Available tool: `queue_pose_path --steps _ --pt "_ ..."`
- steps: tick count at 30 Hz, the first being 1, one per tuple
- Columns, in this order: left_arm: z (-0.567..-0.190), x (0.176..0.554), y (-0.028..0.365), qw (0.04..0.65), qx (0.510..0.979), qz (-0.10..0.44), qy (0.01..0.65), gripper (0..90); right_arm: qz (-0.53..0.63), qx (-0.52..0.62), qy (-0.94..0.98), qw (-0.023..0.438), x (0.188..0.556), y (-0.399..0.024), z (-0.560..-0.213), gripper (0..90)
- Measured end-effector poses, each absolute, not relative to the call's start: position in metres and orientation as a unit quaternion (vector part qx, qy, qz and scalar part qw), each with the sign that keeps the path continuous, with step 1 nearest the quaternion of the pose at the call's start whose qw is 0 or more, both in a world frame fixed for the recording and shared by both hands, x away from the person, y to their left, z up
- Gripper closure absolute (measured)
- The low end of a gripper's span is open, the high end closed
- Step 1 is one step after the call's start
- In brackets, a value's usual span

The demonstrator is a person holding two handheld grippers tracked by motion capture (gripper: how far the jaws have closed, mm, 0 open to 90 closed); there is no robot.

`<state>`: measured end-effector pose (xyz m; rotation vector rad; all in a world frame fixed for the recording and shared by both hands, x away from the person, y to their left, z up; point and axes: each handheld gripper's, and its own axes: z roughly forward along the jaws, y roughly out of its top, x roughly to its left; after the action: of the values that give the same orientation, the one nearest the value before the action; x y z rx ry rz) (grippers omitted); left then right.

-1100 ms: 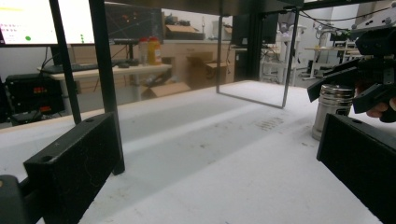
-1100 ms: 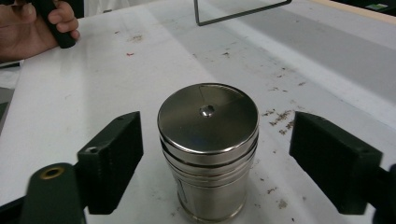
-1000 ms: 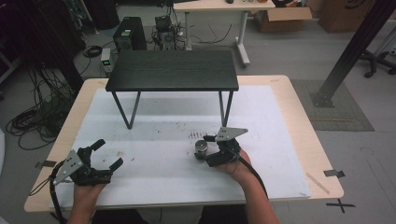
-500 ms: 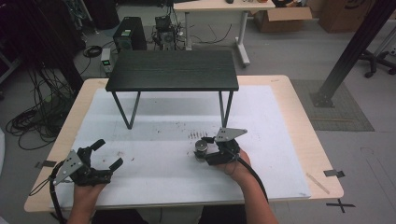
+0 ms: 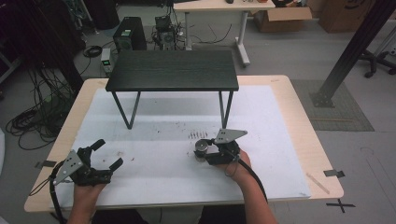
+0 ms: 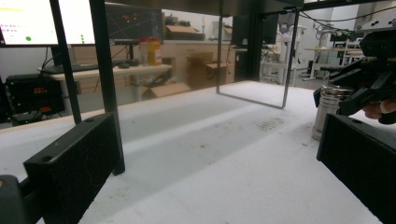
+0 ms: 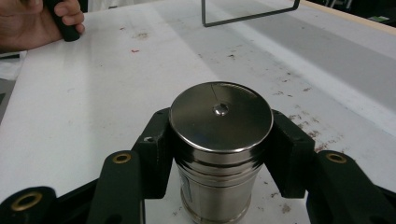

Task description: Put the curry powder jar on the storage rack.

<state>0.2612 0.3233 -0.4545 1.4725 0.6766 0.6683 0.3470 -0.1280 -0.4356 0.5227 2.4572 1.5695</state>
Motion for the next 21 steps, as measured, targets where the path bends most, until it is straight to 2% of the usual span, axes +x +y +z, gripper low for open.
queue_pose_path --steps 10,21 --pt "-0.454 0.261 0.323 0.64 0.646 0.293 0.297 0.2 0.529 0.184 0.824 0.082 0.345 -0.13 -0.422 48.8" --pt "-0.454 0.261 0.323 0.639 0.646 0.292 0.297 0.2 0.544 0.176 0.816 0.087 0.35 -0.134 -0.384 48.9"
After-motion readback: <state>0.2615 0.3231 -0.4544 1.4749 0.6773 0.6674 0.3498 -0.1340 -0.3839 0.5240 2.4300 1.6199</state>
